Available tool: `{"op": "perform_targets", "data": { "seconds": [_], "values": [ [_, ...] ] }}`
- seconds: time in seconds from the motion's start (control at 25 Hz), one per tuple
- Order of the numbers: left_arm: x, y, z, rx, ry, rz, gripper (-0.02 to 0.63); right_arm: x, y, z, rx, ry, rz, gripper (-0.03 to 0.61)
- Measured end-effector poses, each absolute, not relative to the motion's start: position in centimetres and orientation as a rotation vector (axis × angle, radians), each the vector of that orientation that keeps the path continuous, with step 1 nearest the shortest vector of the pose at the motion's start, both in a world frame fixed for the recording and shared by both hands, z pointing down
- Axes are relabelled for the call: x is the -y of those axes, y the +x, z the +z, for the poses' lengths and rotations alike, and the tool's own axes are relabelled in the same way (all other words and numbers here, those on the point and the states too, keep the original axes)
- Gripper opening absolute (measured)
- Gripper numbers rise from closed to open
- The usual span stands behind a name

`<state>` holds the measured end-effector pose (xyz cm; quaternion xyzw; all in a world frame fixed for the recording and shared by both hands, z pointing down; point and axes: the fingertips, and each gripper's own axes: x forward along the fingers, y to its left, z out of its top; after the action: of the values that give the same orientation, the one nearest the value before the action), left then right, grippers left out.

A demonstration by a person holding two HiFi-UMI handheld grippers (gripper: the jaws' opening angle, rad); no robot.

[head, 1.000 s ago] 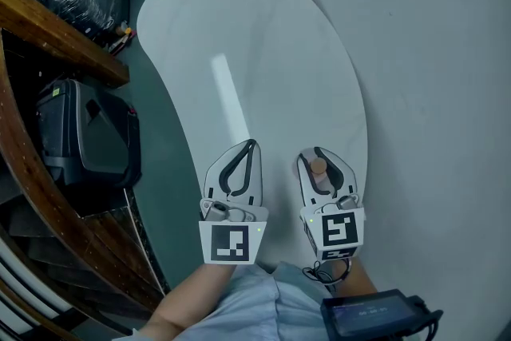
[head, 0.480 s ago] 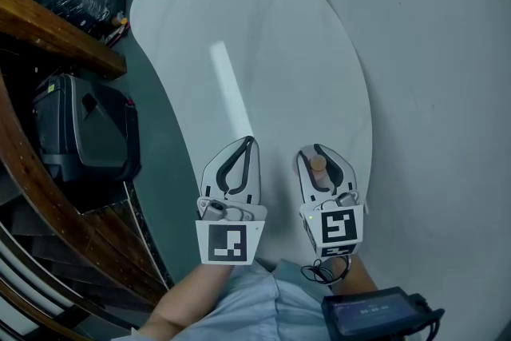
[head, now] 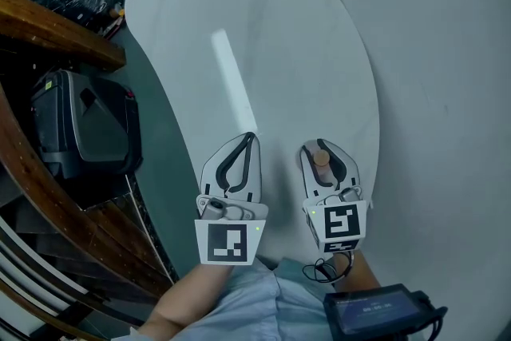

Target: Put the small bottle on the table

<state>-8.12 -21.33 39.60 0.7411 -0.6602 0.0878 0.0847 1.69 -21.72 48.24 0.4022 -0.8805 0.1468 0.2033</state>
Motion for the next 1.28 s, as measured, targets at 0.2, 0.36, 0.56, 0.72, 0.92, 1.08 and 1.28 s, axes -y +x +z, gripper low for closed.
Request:
{"op": "perform_targets", "data": {
  "seconds": [0.2, 0.36, 0.56, 0.72, 0.92, 1.08, 1.28],
  "values": [
    [21.1, -8.3, 40.2, 1.958, 2.200, 0.284, 0.000, 21.7, 1.7, 48.8, 2.448, 1.119, 0.425, 0.115],
    [21.0, -8.3, 40.4, 1.958, 2.195, 0.295, 0.000, 21.6, 1.8, 49.2, 2.446, 1.120, 0.429, 0.115],
    [21.2, -8.5, 40.6, 1.954, 2.195, 0.308, 0.000, 21.7, 2.0, 49.6, 2.438, 1.122, 0.428, 0.115],
    [21.4, -8.6, 40.7, 1.950, 2.179, 0.295, 0.000, 21.8, 1.7, 49.5, 2.443, 1.120, 0.419, 0.115],
    [21.3, -8.5, 41.0, 1.938, 2.189, 0.315, 0.000, 21.5, 1.6, 49.6, 2.449, 1.114, 0.398, 0.115],
    [21.3, -8.6, 41.0, 1.943, 2.180, 0.304, 0.000, 21.4, 1.7, 49.8, 2.447, 1.120, 0.382, 0.117],
    [21.1, -8.5, 40.9, 1.946, 2.184, 0.301, 0.000, 21.3, 1.5, 50.0, 2.431, 1.120, 0.337, 0.120]
  ]
}}
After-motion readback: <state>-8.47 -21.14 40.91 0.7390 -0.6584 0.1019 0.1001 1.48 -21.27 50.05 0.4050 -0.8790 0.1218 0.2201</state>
